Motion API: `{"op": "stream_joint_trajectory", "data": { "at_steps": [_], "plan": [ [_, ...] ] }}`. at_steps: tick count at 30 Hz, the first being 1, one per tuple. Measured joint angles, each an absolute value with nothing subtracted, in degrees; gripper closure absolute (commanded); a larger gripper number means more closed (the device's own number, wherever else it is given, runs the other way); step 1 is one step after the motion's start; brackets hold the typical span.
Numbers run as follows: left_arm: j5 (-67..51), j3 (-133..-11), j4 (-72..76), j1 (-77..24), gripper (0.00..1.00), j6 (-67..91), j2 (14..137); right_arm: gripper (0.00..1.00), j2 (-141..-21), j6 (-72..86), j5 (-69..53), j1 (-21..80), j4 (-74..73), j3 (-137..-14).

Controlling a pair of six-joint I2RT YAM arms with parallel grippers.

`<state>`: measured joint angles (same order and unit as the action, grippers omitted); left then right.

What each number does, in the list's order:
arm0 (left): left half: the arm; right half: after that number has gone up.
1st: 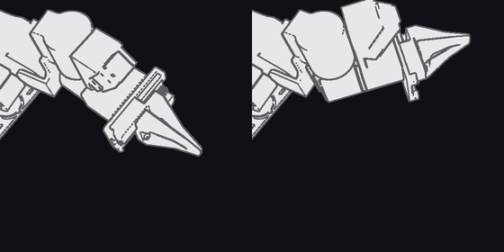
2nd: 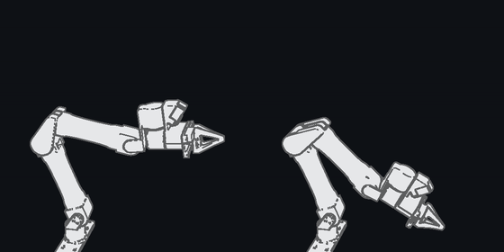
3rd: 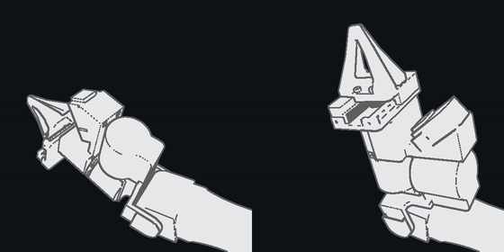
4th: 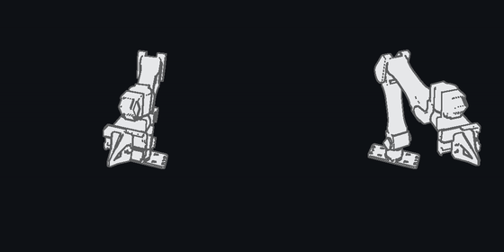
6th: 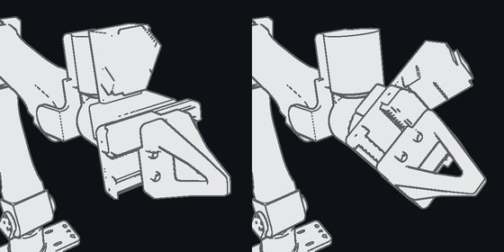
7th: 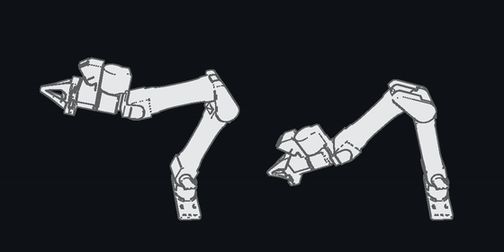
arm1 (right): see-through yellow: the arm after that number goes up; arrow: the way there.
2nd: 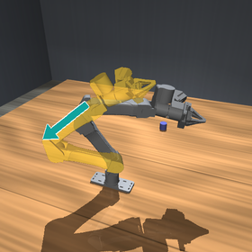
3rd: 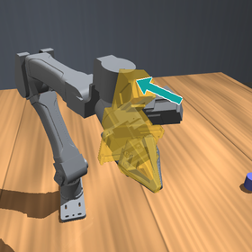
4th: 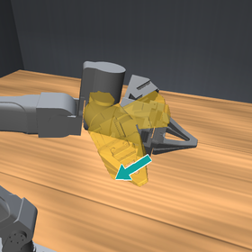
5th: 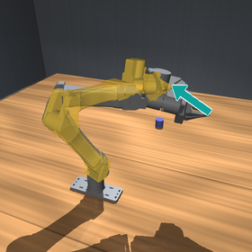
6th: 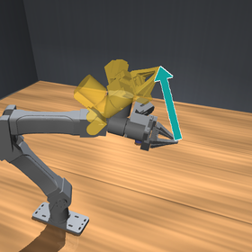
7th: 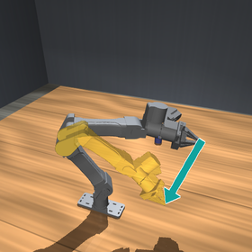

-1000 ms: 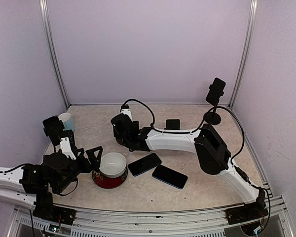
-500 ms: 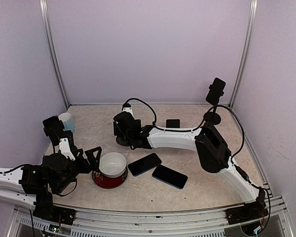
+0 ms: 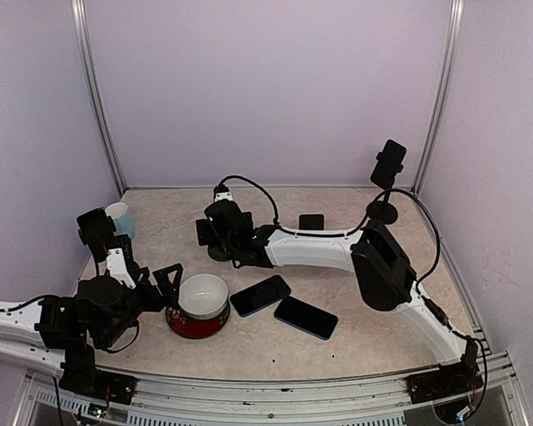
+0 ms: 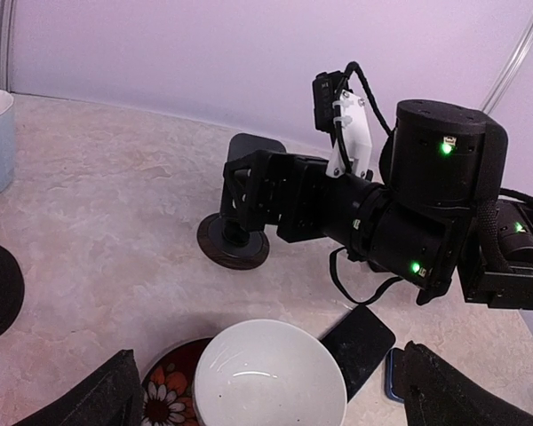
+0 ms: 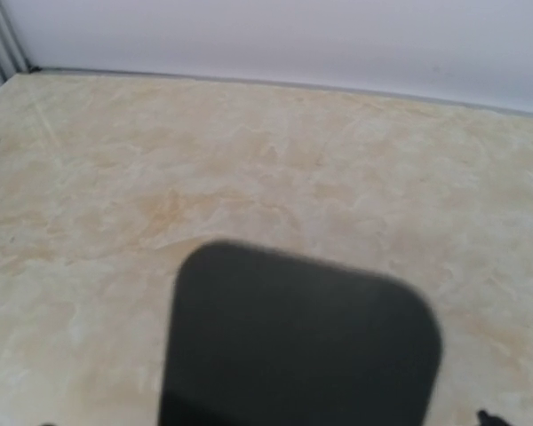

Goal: Place the phone on the phone stand
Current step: Place the phone stand at the center of the board.

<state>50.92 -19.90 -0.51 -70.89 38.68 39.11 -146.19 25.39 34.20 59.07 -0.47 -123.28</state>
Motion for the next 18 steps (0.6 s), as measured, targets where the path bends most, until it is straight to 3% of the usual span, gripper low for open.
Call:
{"op": "stream_joint_trajectory", "data": {
  "at_steps": [8,18],
  "plan": [
    [51.09,-19.9,-0.51,-70.89,0.01,38.61,39.4,0.0,-139.04,20.34,28.23,59.07,0.03,-115.07],
    [51.05,-19.75,-0.47,-70.81,0.01,38.35,39.44,0.0,-107.66,13.1,16.78,59.07,6.17,-91.37]
  ]
}}
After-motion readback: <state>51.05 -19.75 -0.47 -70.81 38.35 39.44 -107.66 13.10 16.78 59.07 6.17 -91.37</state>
